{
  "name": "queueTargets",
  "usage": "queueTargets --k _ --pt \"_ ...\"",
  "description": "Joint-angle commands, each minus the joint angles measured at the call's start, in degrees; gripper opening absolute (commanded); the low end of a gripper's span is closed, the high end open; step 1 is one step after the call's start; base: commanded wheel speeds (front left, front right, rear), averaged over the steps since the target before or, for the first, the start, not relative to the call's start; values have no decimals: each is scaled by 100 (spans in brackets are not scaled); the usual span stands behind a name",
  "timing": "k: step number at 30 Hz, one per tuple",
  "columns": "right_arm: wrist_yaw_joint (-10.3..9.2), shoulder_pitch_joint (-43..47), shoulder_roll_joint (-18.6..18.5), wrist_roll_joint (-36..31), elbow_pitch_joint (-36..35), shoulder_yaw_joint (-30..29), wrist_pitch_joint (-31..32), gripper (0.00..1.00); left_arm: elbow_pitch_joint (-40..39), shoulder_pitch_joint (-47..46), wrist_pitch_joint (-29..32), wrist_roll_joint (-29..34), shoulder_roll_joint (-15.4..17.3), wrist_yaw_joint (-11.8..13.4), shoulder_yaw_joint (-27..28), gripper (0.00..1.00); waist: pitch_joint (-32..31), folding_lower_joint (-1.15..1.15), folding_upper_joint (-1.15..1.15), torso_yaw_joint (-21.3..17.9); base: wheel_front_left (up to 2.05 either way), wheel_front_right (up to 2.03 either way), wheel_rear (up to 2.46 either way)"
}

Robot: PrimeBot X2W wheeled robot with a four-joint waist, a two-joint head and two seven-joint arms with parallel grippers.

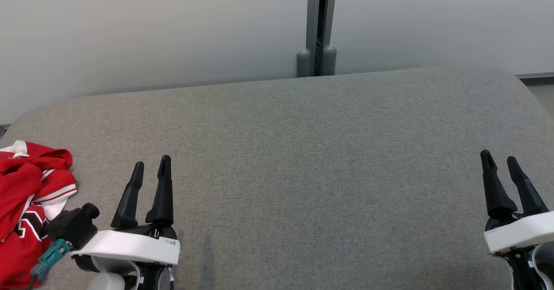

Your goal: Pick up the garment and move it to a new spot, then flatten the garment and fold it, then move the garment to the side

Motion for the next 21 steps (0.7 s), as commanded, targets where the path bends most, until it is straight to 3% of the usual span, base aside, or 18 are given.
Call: queueTargets --k 1,21 --pt "0 -104 -85 -220 -40 55 -101 100 -56 -141 20 187 63 52 48 100 -3 0 0 -3 0 0 0" --pt "0 -112 -87 -1658 111 388 -648 100 75 -21 182 1399 252 289 74 100 -47 0 0 -12 0 0 0"
